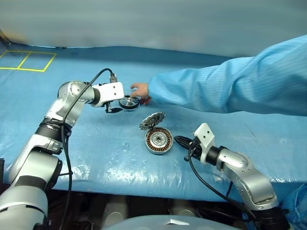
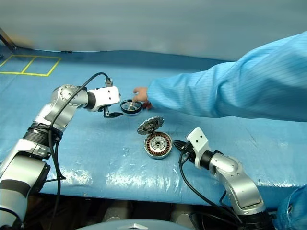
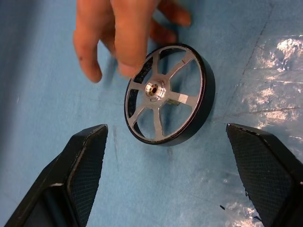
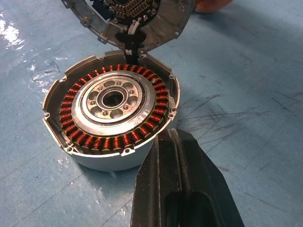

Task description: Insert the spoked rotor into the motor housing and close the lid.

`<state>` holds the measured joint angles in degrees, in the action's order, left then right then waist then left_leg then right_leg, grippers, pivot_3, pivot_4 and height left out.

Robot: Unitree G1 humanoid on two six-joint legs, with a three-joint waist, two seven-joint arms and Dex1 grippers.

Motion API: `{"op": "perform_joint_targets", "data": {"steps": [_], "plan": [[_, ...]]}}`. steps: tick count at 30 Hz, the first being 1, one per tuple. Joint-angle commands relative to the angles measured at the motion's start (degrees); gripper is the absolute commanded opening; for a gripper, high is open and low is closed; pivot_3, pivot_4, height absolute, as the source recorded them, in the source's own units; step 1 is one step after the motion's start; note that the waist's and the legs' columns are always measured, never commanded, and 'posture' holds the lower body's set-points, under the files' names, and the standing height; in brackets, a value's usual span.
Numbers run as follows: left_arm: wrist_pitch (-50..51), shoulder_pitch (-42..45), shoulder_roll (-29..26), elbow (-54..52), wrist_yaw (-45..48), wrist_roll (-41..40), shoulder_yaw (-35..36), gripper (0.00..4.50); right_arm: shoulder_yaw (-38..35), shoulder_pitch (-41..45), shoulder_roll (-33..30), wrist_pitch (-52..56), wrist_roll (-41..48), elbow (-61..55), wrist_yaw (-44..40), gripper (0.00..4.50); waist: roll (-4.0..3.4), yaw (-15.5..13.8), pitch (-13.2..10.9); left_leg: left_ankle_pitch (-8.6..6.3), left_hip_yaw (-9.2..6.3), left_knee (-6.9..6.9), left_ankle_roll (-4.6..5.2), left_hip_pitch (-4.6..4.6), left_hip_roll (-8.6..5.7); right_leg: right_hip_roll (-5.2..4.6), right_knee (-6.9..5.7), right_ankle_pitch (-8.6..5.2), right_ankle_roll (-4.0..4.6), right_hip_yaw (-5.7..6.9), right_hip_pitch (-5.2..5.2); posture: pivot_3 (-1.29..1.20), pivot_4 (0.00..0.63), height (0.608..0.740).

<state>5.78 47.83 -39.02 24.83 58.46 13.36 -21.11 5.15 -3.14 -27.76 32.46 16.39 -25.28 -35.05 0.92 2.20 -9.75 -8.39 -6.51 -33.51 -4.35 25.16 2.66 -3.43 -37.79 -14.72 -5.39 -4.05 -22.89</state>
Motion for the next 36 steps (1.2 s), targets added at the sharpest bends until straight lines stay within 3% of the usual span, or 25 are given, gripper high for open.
{"op": "perform_joint_targets", "data": {"steps": [1, 17, 30, 36], "plan": [[-0.2, -0.4, -0.5, -1.0, 0.2, -0.2, 1.6, 4.29, -1.2, 0.8, -0.3, -0.7, 0.8, -2.2, 0.0, 0.03, 0.0, 0.0, 0.0, 0.0, 0.0, 0.0, 0.0, 0.0, 0.0, 0.0, -0.01, 0.0, -0.01, 0.0, 0.0, 0.0, 0.15, 0.74], [0.2, -2.1, -1.0, -2.2, 0.6, -0.5, 2.3, 4.29, -1.6, 0.7, -0.4, -0.9, 0.7, -2.4, 0.5, 0.03, 0.0, -0.1, 0.0, 0.02, -0.02, -0.26, 0.03, 0.0, -0.01, 0.01, -0.08, 0.11, -0.18, -0.01, 0.11, 0.0, 0.15, 0.74], [2.4, -10.9, -6.7, -12.3, 2.7, -2.5, 5.8, 4.29, -1.8, 0.2, -0.2, -1.0, 0.6, -2.5, 0.7, 0.03, -0.02, 0.0, 0.0, 0.02, -0.02, -0.32, 0.04, -0.03, -0.01, 0.02, -0.17, 0.08, -0.12, -0.04, 0.15, 0.0, 0.15, 0.74], [4.7, -18.9, -8.1, -20.2, 3.4, -5.6, 8.2, 4.29, -2.2, -0.9, 0.1, -1.3, 0.5, -2.7, 1.1, 0.03, -0.04, 0.0, 0.0, 0.02, -0.02, -0.33, 0.04, -0.05, -0.01, 0.01, -0.17, 0.08, -0.12, -0.07, 0.17, 0.0, 0.15, 0.74]]}}
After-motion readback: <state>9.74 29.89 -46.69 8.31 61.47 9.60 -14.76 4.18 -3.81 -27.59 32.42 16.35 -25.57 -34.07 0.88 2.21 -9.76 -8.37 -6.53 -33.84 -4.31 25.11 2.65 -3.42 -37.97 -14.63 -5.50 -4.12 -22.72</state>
